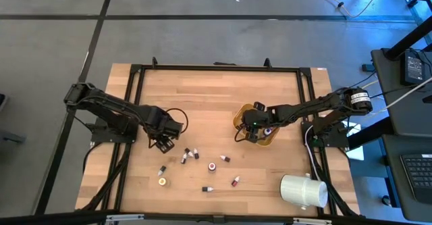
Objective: Pick & Place food coloring
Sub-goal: Put the large purple food coloring bottle in the yellow bin
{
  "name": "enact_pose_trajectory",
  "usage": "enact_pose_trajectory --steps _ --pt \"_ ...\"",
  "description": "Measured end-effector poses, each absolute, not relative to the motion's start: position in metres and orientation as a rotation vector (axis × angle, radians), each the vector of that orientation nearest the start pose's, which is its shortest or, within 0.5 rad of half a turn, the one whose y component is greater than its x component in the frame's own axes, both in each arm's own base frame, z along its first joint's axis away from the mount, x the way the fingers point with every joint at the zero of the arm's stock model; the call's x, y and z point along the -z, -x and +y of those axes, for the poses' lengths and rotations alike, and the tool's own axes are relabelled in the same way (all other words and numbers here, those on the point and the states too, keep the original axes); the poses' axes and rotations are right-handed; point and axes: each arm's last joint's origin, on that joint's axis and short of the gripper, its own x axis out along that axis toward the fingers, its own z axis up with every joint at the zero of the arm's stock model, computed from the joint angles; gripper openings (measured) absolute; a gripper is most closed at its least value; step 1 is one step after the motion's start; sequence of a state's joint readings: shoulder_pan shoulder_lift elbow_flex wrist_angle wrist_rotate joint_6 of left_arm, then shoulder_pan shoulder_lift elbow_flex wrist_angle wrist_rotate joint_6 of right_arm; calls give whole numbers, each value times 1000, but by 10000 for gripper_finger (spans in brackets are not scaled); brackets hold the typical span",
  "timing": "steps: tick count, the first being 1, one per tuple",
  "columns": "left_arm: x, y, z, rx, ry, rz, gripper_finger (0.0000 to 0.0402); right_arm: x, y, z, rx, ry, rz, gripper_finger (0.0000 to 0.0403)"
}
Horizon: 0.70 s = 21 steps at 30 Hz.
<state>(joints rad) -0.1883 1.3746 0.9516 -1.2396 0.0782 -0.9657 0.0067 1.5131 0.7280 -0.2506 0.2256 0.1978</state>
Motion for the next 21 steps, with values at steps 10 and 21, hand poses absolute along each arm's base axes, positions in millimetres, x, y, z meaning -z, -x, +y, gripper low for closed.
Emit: enact_pose_trajectory --steps 10,21 --pt "-220 -204 -42 -588 646 1617 135 -154 -269 -5 290 -42 1008 138" --pt "-231 -210 -42 -482 531 1575 108 -182 -284 -1 249 12 1003 138"
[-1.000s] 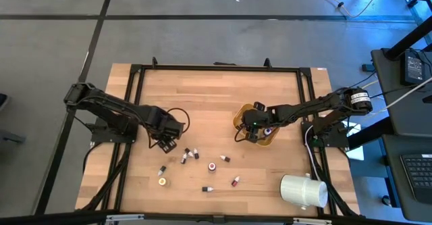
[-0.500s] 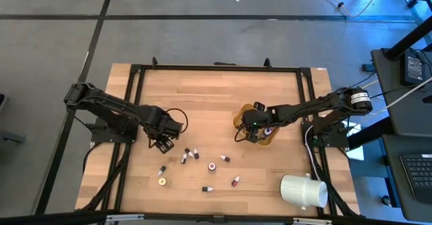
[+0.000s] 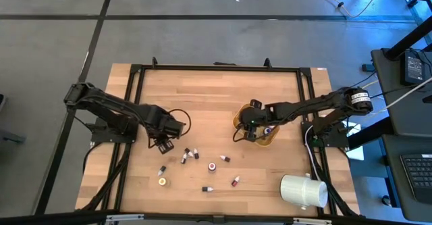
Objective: Pick & Place food coloring
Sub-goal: Put the large purple food coloring bottle in the yellow bin
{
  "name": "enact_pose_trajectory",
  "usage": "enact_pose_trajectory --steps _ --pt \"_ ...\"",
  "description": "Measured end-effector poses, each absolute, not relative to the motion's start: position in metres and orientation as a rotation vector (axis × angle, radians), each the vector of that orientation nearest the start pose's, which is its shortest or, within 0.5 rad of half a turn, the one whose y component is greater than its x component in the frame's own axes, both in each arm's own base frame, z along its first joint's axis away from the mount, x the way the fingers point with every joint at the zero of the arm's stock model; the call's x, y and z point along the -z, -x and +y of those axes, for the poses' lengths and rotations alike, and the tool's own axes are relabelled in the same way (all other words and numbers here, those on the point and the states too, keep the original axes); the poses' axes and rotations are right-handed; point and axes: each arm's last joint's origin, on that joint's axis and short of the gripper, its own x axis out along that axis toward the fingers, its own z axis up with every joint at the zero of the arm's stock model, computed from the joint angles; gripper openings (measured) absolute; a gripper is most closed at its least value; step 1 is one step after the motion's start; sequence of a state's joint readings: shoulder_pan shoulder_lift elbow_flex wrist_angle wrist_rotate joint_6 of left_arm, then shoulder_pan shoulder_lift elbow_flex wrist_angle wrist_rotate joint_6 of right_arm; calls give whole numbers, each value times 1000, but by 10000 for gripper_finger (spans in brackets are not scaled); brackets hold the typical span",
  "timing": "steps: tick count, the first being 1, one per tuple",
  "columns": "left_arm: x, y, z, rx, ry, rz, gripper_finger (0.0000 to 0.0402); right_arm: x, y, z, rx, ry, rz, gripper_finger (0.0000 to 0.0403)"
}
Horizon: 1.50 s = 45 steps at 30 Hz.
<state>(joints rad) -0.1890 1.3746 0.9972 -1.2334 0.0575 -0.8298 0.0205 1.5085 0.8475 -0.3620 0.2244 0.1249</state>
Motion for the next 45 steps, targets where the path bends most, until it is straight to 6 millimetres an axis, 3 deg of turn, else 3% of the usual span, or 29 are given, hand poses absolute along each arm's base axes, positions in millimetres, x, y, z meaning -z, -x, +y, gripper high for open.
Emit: enact_pose_trajectory --steps 5,10,20,24,32,36,45 --pt "-256 -225 -41 -456 426 1416 108 -201 -289 8 211 60 1019 138" --pt "-273 -246 -43 -349 347 1203 110 -221 -276 20 207 122 958 138" --pt "-274 -294 -38 -105 214 909 110 -263 -237 45 130 65 725 138" --pt "-268 -320 -35 6 190 956 109 -271 -230 49 116 24 681 138" --pt "-265 -375 -33 55 30 1133 109 -270 -228 50 129 -17 692 138" --pt "-251 -397 -35 79 -17 1212 112 -268 -226 49 135 -15 718 138" --pt "-234 -409 -35 89 -40 1310 119 -267 -225 49 136 -12 730 138"
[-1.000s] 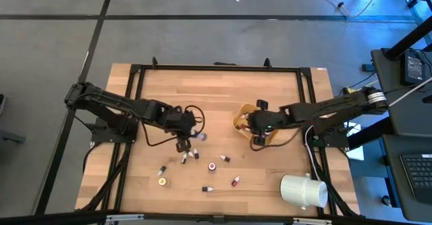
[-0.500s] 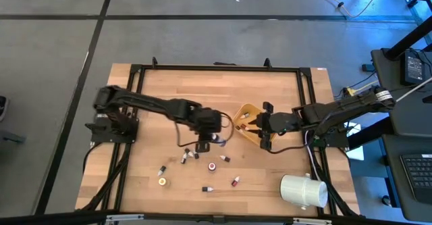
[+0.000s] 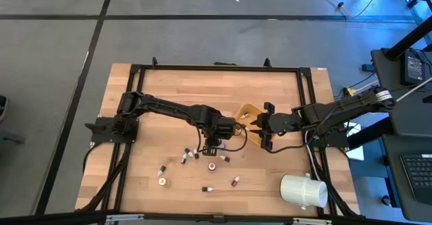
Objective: Pick & Place food coloring
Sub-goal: Put the large purple food coloring bottle in the yellow bin
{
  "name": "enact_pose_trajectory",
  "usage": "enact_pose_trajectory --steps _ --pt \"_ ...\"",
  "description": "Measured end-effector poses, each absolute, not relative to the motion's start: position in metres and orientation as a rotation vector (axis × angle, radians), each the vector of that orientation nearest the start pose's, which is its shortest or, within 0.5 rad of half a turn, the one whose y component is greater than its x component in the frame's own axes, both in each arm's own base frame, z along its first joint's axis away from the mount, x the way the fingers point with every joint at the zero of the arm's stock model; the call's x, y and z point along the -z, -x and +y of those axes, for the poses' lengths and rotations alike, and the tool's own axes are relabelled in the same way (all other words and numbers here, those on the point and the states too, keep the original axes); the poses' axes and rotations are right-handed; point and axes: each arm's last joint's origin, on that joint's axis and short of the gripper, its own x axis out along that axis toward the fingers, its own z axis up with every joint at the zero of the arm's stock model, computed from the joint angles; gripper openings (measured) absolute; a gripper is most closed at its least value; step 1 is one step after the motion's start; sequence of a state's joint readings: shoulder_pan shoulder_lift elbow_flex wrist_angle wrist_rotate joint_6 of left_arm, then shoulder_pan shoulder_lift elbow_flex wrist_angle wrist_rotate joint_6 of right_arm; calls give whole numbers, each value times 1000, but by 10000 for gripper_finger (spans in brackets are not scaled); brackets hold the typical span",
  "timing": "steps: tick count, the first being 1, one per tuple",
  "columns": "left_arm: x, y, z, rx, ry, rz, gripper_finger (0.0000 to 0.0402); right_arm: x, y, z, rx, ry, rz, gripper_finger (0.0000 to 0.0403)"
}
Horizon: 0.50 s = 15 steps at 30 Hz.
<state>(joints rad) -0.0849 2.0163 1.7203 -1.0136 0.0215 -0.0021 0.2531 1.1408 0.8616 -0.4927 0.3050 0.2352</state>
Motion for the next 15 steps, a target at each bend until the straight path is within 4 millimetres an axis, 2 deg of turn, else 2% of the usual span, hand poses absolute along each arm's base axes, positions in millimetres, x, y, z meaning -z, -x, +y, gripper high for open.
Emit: enact_pose_trajectory --steps 8,15 --pt "-237 -409 -36 89 -40 1298 149 -267 -225 49 134 -12 731 138" --pt "-237 -409 -38 92 -43 1298 154 -267 -225 49 134 -11 737 138"
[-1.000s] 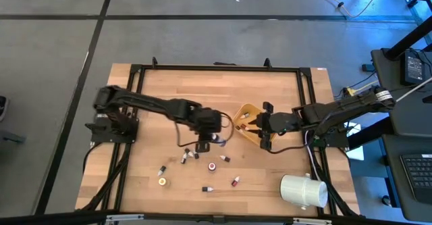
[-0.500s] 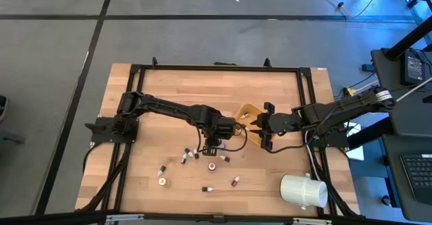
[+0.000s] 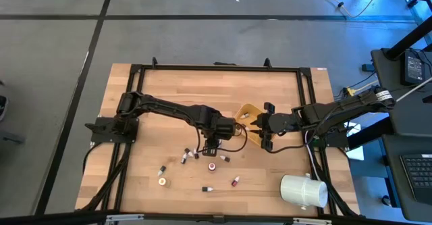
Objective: Pick & Place food coloring
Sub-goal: Put the large purple food coloring bottle in the yellow bin
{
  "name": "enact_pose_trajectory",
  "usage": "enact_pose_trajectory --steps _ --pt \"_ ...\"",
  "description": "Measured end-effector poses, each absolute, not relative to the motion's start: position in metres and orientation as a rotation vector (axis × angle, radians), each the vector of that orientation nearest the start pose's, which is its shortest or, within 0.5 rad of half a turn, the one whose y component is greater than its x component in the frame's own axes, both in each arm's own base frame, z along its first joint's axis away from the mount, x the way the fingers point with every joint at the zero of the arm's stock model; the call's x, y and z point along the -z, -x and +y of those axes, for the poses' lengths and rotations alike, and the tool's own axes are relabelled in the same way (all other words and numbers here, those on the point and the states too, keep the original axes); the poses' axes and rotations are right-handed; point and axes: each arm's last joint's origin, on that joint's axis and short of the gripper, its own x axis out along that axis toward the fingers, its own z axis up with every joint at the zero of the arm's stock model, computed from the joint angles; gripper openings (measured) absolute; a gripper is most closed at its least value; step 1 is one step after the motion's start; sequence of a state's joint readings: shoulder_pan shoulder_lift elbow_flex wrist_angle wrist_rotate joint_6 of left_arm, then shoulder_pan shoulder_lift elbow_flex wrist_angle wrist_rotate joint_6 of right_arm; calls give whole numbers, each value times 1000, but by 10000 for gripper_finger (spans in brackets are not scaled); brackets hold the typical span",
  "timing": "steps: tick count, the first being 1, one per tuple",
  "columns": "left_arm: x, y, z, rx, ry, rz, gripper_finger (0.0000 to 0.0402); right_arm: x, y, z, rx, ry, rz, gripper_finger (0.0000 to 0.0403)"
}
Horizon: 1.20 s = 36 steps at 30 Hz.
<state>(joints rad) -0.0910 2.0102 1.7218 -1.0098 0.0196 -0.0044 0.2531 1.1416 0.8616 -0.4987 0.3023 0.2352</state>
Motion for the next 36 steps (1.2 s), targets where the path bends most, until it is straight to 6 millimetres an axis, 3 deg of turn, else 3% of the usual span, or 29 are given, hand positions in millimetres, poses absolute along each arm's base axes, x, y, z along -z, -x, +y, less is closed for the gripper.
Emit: enact_pose_trajectory --steps 4,10,15,19,22,27,31,36 --pt "-241 -402 -37 90 -43 1336 150 -267 -225 49 132 -7 737 138" --pt "-271 -383 -35 73 -21 1321 152 -264 -227 50 130 2 740 138" --pt "-306 -361 -40 76 -27 1151 154 -263 -243 55 50 57 674 148" --pt "-319 -339 -45 79 -35 938 150 -261 -260 59 5 152 584 189" --pt "-316 -323 -51 93 -12 786 150 -259 -273 63 -13 236 513 224" --pt "-290 -297 -60 135 12 621 154 -246 -297 67 -20 295 436 258" --pt "-274 -279 -61 110 30 494 153 -223 -316 65 -2 293 448 261" --pt "-269 -263 -58 78 23 354 149 -198 -331 56 -63 200 507 252"
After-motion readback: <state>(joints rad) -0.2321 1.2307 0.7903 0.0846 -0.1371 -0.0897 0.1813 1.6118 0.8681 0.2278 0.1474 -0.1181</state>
